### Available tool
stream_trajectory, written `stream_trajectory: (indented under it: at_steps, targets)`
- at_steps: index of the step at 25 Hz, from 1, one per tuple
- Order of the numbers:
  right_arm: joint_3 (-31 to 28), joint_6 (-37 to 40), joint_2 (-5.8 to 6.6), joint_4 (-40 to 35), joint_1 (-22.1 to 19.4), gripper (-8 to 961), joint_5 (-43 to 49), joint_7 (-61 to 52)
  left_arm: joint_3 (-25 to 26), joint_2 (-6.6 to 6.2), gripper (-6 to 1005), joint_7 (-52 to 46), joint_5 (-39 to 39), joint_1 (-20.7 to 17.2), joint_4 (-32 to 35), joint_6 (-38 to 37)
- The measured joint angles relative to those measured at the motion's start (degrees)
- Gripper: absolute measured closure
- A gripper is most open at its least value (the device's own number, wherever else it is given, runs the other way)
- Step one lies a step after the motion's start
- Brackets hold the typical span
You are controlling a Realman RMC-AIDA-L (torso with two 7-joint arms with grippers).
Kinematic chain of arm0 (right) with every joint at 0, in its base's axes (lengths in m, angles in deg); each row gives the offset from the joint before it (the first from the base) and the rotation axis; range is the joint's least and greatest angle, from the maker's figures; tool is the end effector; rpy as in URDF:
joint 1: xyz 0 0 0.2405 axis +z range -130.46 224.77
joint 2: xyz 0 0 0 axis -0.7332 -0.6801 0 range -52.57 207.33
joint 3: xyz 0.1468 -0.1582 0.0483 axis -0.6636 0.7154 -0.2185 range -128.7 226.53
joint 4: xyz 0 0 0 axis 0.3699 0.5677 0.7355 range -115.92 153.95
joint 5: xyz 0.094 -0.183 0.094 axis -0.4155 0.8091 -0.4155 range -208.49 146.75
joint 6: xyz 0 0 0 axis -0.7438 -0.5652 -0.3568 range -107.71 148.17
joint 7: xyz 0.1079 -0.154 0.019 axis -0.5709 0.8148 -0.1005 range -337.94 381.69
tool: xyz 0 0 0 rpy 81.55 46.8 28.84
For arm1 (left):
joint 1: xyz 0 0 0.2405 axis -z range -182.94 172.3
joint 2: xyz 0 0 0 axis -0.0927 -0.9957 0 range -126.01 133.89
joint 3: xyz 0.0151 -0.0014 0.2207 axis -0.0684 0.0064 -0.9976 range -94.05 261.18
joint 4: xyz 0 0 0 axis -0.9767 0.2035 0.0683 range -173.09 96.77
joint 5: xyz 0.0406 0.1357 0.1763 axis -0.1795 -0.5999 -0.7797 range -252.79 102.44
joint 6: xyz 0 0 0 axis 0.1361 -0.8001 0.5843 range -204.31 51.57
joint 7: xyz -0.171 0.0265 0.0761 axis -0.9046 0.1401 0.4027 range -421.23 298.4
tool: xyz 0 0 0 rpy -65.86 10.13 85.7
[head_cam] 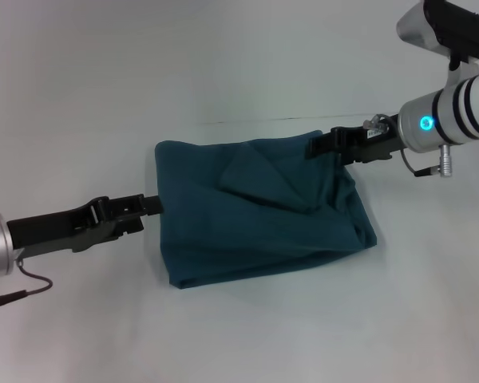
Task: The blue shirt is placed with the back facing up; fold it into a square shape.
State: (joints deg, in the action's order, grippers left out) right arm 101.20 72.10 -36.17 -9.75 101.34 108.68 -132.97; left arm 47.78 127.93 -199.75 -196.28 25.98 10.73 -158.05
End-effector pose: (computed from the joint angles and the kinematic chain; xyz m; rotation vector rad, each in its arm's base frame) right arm 0.2105 0.4817 -0.0228 -2.0215 1.5745 0.2132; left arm -0.2248 0.3760 -0.0090 -2.1557 -1.8316 -0.8041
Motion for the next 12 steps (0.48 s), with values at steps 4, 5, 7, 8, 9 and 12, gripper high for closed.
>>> stream_trajectory:
  at_steps: [4,5,7,8,9,12]
  targets:
    - [0.0,-1.0,-0.49,0.1,-0.1,257,0.0,0.0,-0.1,0.02,352,0.0,0.0,0.0,0.0,0.3]
    - [0.0,-1.2,-0.54,0.3,-0.1,258,0.0,0.0,-0.1,0.02,352,0.0,0.0,0.0,-0.1,0.4]
    - [0.0,-2.1,-0.64,1.2,0.0,259,0.0,0.1,-0.1,0.02,352,0.0,0.0,0.0,-0.2,0.5]
    - [0.0,-2.5,-0.75,1.7,0.2,259,0.0,0.1,-0.1,0.02,352,0.1,0.0,0.0,-0.4,0.5]
    - [0.0,-3.0,-0.88,2.2,0.3,260,0.0,0.2,-0.1,0.03,352,0.1,0.0,0.0,-0.6,0.5]
    - [0.0,-4.5,-1.61,3.3,0.6,261,-0.1,0.9,-0.1,0.03,352,0.2,0.0,0.0,-1.0,0.5]
